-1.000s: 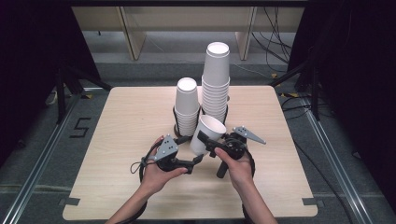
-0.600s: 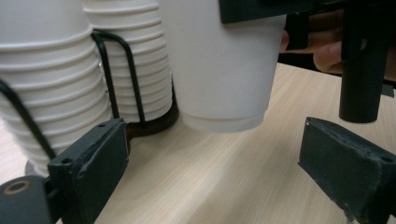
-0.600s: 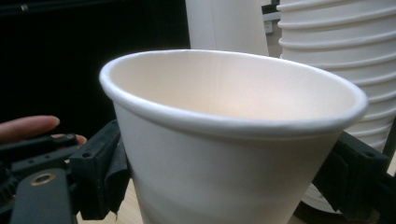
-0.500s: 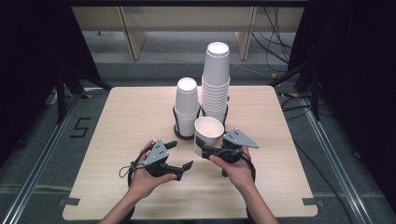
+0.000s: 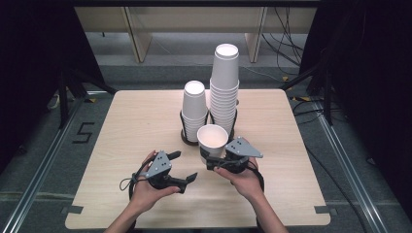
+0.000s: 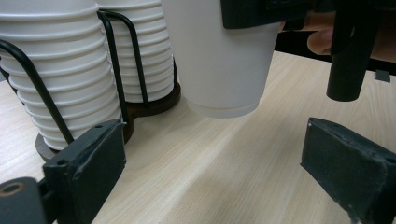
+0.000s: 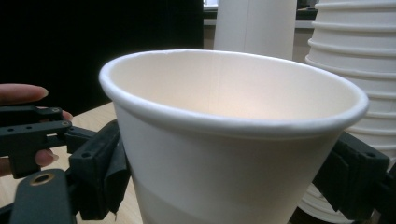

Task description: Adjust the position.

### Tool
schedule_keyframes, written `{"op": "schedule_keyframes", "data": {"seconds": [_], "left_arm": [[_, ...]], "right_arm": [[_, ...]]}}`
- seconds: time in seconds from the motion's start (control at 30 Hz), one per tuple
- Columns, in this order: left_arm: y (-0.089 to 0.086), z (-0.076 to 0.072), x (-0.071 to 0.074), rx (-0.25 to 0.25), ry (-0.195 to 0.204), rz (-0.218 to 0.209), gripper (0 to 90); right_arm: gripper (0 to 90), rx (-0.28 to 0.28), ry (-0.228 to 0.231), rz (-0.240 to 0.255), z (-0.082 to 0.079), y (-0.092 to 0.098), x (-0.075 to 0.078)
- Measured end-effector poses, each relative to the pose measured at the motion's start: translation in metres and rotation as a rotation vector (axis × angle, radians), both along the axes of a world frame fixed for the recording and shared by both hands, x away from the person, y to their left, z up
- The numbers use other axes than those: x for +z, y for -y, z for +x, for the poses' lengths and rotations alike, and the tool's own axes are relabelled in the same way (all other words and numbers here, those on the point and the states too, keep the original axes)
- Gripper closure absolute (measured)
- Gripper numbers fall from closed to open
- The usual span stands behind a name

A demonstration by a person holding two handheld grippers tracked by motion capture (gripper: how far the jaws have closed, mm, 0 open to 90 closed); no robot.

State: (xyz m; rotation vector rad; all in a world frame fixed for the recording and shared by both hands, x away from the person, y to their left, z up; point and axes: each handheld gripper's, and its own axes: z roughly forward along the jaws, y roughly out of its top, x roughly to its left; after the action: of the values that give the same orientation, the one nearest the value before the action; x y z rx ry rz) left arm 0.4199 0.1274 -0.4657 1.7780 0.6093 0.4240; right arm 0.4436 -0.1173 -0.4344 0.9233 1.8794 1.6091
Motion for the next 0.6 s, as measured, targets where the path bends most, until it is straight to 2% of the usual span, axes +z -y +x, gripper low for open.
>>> {"op": "schedule_keyframes", "data": {"seconds": [0.03,0.1,0.17,0.2,0.27,0.3,0.37,0.4,0.43,0.5,0.53,0.6], "left_arm": [[-0.0003,0.0003,0.0003,-0.001,0.002,0.001,5.9],[-0.0011,-0.0004,0.0021,0.007,-0.001,0.014,5.7],[-0.0012,-0.0009,0.0032,0.007,0.005,0.005,5.7],[-0.0016,-0.0019,0.0042,0.012,0.004,0.009,5.7],[-0.0018,-0.0032,0.0049,0.011,0.011,0.008,5.5],[-0.0019,-0.0038,0.005,0.012,0.011,0.006,5.4],[-0.0023,-0.0043,0.0044,0.017,0.009,0.003,5.3],[-0.0024,-0.0042,0.0042,0.017,0.009,0.004,5.3],[-0.0024,-0.0039,0.0039,0.015,0.007,0.006,5.3],[-0.0017,-0.0038,0.0042,0.013,0.012,0.009,5.3],[-0.0009,-0.0041,0.0047,0.013,0.012,0.005,5.4],[0.0,-0.004,0.0058,0.008,0.015,0.007,5.5]], "right_arm": [[15.4,0.001,-0.019,0.009,-0.0012,-0.0009,-0.0004],[15.4,0.0,-0.023,0.002,-0.0013,-0.0008,-0.0001],[15.4,0.006,-0.011,0.01,-0.0002,-0.0016,0.0005],[15.4,0.001,0.009,0.003,0.0008,-0.0012,0.0011],[15.4,0.014,-0.003,0.007,-0.0002,-0.0023,0.0024],[15.4,0.0,0.013,-0.006,-0.0001,-0.002,0.0033],[15.4,0.013,-0.006,0.008,-0.0011,-0.0034,0.003],[15.4,0.006,0.025,-0.006,0.0005,-0.0025,0.0025],[15.4,0.003,0.021,-0.003,0.0004,-0.0024,0.0022],[15.4,0.011,-0.023,0.013,0.0,-0.0034,0.0009],[15.4,0.006,-0.006,0.006,0.0009,-0.0032,0.0006],[15.4,0.003,-0.031,0.011,0.0001,-0.0042,0.0004]]}}
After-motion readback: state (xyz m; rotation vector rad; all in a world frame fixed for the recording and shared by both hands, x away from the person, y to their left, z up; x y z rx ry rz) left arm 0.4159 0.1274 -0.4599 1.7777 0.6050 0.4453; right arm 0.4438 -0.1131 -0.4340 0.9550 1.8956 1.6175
